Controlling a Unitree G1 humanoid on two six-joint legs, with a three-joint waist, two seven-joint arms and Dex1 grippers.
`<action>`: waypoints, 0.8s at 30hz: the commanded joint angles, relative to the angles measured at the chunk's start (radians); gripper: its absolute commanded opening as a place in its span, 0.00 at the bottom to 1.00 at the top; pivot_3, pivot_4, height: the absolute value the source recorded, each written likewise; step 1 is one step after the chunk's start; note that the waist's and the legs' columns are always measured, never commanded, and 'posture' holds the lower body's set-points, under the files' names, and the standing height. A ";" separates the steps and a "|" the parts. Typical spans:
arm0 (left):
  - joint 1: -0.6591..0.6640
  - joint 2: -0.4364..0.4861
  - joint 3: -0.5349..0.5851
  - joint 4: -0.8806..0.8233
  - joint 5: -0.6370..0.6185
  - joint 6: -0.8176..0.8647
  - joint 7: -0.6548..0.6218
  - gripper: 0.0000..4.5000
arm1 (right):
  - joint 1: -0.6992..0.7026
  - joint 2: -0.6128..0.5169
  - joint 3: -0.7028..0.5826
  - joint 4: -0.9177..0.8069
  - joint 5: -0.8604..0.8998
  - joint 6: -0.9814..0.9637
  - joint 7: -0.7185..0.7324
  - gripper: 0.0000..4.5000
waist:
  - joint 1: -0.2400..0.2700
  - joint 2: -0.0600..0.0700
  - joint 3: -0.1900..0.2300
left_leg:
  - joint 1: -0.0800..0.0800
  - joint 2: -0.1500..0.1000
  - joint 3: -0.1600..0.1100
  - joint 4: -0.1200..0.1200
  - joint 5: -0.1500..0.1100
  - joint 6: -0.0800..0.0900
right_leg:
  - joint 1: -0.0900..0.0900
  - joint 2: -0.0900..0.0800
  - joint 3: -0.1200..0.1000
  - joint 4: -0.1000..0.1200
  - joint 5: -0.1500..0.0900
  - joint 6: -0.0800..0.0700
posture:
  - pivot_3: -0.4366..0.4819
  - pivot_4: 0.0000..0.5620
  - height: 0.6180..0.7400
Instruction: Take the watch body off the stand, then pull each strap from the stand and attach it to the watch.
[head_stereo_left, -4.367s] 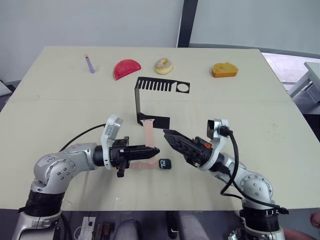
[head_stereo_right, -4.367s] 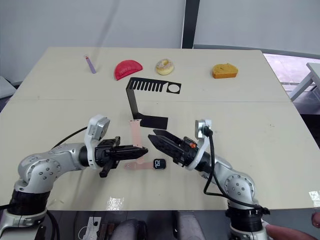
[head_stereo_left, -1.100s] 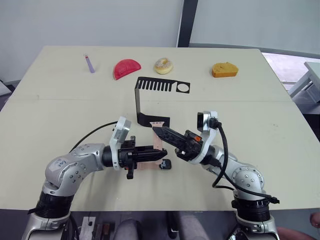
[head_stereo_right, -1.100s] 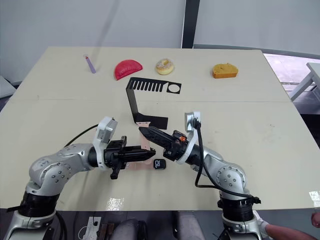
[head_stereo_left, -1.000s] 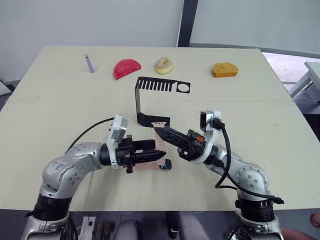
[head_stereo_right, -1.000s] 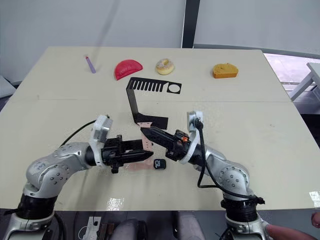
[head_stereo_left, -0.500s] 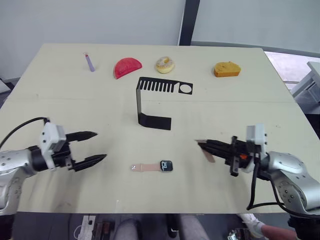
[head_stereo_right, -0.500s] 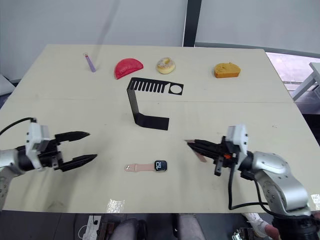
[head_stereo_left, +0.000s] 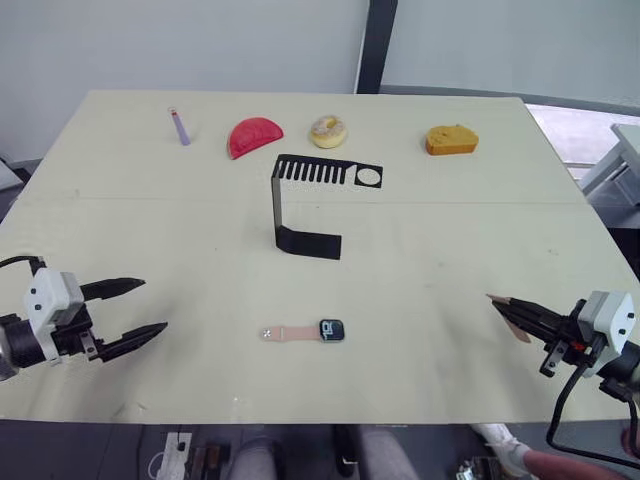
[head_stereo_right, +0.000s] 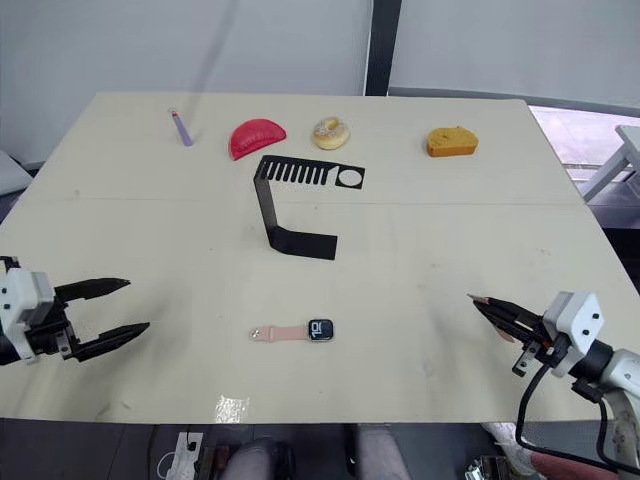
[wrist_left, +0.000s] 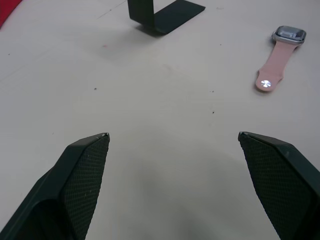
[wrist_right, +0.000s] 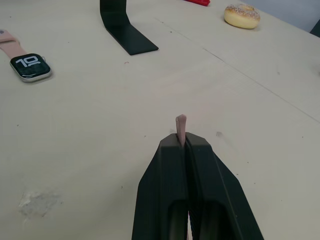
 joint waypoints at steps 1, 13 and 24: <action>-0.049 -0.004 -0.053 -0.089 -0.035 0.037 0.012 0.99 | -0.004 -0.016 -0.021 -0.027 0.026 -0.023 0.027 0.00 | 0.000 0.000 0.000 | 0.000 0.000 0.000 0.000 0.000 0.000 | 0.000 0.000 0.000 0.000 0.000 0.000 | 0.48 0.27 1.00; -0.427 -0.151 -0.617 -0.235 0.129 0.227 0.091 0.99 | -0.057 0.012 0.118 -0.134 0.004 -0.109 0.067 0.00 | 0.008 0.000 0.000 | 0.000 -0.002 0.001 0.004 0.004 -0.005 | 0.000 0.002 0.003 0.005 0.001 0.002 | 0.48 0.27 1.00; -0.531 -0.305 -0.847 -0.100 0.378 0.194 0.191 0.99 | -0.112 0.020 0.235 -0.192 -0.013 -0.069 0.016 0.00 | 0.020 0.000 0.000 | -0.001 -0.001 0.001 0.012 0.005 -0.004 | 0.000 0.003 0.005 0.009 0.001 0.002 | 0.48 0.27 1.00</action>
